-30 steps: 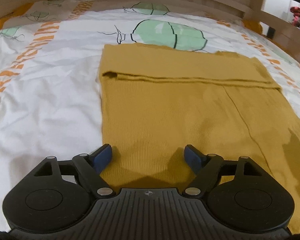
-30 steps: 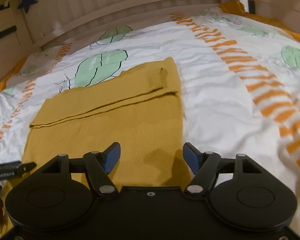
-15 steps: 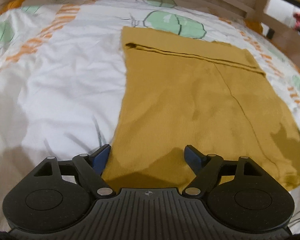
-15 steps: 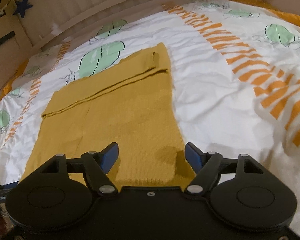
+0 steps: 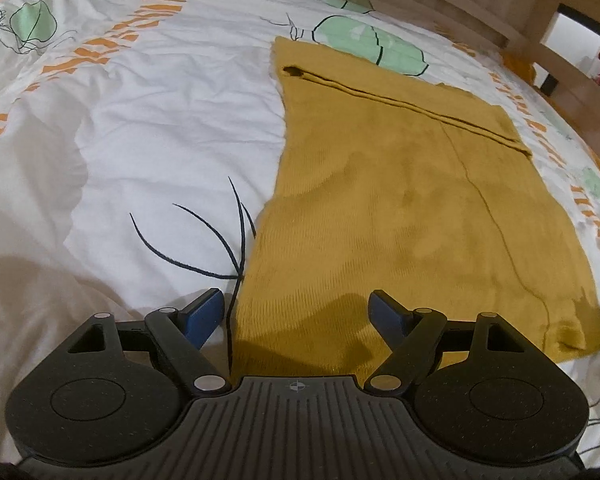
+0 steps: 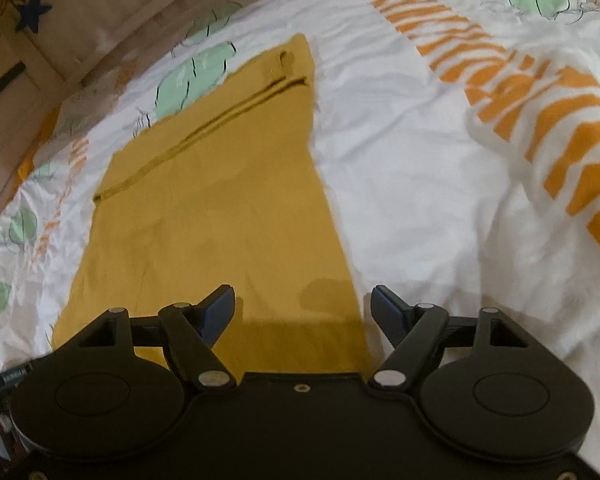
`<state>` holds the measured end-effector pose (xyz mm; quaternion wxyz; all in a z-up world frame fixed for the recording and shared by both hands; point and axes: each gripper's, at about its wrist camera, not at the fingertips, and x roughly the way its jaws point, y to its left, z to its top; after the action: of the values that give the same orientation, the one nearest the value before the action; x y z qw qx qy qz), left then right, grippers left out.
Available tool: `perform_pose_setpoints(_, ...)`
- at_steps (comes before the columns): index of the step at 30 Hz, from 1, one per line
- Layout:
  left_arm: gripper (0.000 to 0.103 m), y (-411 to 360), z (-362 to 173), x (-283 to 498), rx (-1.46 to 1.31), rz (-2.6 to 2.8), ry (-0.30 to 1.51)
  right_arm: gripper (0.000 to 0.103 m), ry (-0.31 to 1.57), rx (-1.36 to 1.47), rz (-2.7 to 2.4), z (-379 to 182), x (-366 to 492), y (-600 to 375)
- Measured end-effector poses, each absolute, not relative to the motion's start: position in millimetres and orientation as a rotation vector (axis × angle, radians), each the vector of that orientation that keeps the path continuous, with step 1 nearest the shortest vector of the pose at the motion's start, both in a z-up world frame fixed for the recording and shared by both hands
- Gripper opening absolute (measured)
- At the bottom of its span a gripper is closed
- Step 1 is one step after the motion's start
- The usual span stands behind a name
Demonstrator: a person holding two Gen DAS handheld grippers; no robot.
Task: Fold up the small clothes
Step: 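Move both tools to the sweater hem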
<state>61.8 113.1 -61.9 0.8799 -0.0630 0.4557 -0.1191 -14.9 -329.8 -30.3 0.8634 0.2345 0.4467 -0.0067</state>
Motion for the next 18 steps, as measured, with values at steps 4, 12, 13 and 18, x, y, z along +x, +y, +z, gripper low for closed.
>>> perform_pose_setpoints(4,0.078,115.0,-62.9,59.2,-0.125,-0.274,0.955,0.078,0.989,0.452,0.003,-36.3,-17.5,-328.0)
perform_pose_setpoints(12,0.078,117.0,-63.3,55.5,-0.143,-0.326,0.972,0.086,1.024,0.434,0.046,-40.8,-16.7,-325.2)
perform_pose_setpoints(13,0.078,117.0,-63.3,55.0,-0.144,-0.332,0.974,0.087,1.028,0.429,0.051,-41.2,-16.7,-324.4)
perform_pose_setpoints(18,0.078,114.7,-62.9,52.8,-0.144,-0.357,0.982,0.089,1.033,0.441,0.073,-41.8,-16.4,-324.9)
